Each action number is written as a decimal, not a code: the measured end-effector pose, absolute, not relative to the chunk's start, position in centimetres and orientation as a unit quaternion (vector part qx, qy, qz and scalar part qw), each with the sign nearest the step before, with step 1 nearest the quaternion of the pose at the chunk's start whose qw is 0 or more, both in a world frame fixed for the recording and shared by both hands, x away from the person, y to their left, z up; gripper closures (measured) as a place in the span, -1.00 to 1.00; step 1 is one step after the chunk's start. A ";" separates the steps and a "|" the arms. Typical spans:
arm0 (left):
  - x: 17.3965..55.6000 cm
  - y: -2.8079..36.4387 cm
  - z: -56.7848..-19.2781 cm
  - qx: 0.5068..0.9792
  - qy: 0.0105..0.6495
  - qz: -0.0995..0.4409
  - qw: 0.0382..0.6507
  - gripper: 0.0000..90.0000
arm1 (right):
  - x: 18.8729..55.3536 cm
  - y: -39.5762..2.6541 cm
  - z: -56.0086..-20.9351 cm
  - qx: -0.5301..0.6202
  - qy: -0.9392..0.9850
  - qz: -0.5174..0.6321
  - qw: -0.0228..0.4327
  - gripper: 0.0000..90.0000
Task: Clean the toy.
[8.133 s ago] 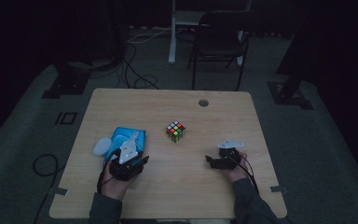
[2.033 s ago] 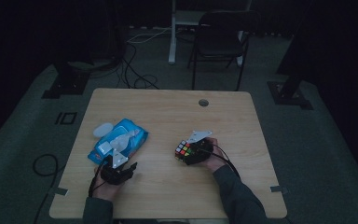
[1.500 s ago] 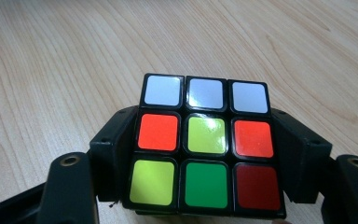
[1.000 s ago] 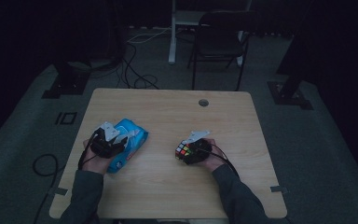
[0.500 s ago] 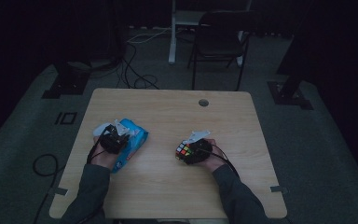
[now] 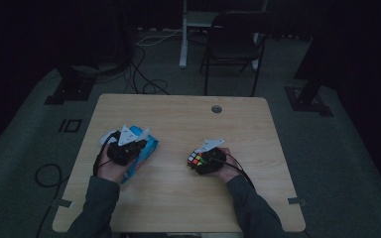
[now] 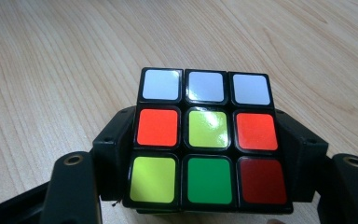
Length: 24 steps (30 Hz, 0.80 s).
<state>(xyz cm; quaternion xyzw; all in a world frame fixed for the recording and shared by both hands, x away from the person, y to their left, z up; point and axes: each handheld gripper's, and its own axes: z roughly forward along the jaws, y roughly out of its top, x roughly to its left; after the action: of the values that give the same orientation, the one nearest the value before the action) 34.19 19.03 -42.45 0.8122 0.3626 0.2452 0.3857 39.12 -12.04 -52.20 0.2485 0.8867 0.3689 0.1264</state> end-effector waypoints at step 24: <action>34.1 25.0 -46.2 0.783 0.453 0.261 0.337 0.23 | 39.0 -12.4 -52.3 0.248 0.886 0.371 0.128 -0.27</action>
<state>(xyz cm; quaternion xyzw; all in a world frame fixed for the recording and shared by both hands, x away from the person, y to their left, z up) 34.14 25.04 -46.20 0.7829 0.4528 0.2612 0.3374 38.98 -12.44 -52.27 0.2484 0.8855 0.3712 0.1277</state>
